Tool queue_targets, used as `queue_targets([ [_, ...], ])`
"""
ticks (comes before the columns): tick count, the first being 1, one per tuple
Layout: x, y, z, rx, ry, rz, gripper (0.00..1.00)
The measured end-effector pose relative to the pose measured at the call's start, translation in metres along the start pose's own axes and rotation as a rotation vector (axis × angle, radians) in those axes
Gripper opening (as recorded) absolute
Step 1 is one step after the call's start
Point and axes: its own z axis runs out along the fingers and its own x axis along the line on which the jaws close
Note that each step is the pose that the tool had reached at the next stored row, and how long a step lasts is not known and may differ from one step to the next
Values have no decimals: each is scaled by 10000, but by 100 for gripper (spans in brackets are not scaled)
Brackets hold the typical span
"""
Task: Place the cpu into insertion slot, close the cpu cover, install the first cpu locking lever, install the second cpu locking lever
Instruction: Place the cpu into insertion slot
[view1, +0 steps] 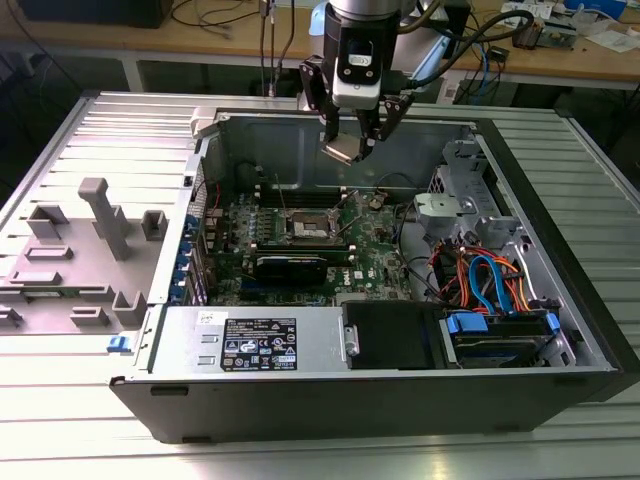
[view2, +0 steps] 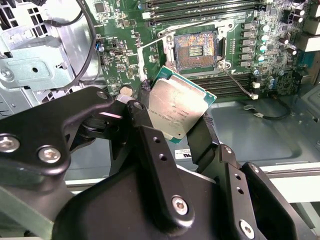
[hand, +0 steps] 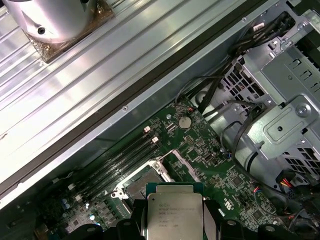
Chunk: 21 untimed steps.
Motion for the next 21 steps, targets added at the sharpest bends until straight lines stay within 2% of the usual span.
queue_targets([
  [4,0,0,7,0,-5,99,54],
  [16,-1,-3,28,-27,-145,1731,54],
  [21,-1,-3,29,-29,-149,1769,54],
])
